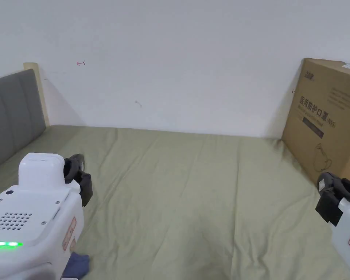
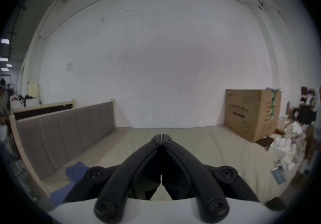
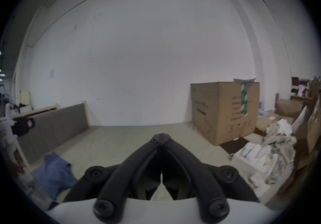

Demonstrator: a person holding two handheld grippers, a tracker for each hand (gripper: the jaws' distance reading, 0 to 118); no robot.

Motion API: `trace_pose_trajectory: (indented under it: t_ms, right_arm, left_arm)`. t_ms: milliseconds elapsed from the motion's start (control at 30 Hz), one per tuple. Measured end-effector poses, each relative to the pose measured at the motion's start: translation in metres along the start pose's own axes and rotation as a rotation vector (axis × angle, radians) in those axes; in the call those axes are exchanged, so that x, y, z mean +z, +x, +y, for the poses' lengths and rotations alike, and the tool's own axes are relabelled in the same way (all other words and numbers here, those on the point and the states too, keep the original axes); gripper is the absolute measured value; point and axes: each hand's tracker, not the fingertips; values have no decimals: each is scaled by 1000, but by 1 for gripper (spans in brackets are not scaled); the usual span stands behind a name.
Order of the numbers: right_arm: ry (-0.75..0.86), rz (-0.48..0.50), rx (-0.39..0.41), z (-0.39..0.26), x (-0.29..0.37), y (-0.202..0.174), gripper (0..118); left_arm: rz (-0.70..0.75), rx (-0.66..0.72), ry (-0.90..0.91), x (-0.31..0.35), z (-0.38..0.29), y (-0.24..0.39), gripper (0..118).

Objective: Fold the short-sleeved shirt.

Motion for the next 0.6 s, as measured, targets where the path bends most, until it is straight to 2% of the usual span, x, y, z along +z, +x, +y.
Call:
trace_pose_trajectory:
  t_ms: [33,67,133,167,200,233,267,300,367,400,433,467,500,533,600]
  right_arm:
    - [-1,105,-76,1,2,5,0]
    - [6,348,-234,2,0,19,0]
    - [-35,733,-466,1,-6,36,0]
    - [-72,980,-543,0,-11,39,0]
    - [-88,1028,-507,-1,-15,45,0]
    - [-73,990,-396,2,-10,39,0]
    - [-41,707,-176,9,3,24,0]
    - [-28,481,-22,11,9,9,0]
    - [20,-140,288,2,6,-29,0]
    - [64,-274,345,-4,4,-35,0]
    - [90,-351,353,-8,4,-36,0]
    - [92,-362,336,-12,-3,-35,0]
    - [82,-285,314,-12,-3,-33,0]
    - [80,-243,310,-13,-2,-32,0]
    - [58,-239,309,-14,-8,-29,0]
  left_arm:
    - [-90,77,-6,0,1,-7,0]
    - [-273,220,0,0,2,-22,0]
    - [-656,512,-33,-6,-2,-47,0]
    - [-803,574,-61,-10,-4,-53,0]
    - [-841,540,-50,-7,-4,-51,0]
    - [-817,421,-12,2,0,-45,0]
    - [-635,200,33,15,7,-31,0]
    - [-468,61,39,16,9,-18,0]
    - [-69,-105,0,9,8,1,0]
    - [167,-190,-9,6,5,10,0]
    - [328,-227,16,1,-1,10,0]
    - [358,-156,59,2,-3,5,0]
    - [319,-52,55,4,1,-1,0]
    - [253,-11,69,8,4,-7,0]
    - [297,-135,77,5,4,-6,0]
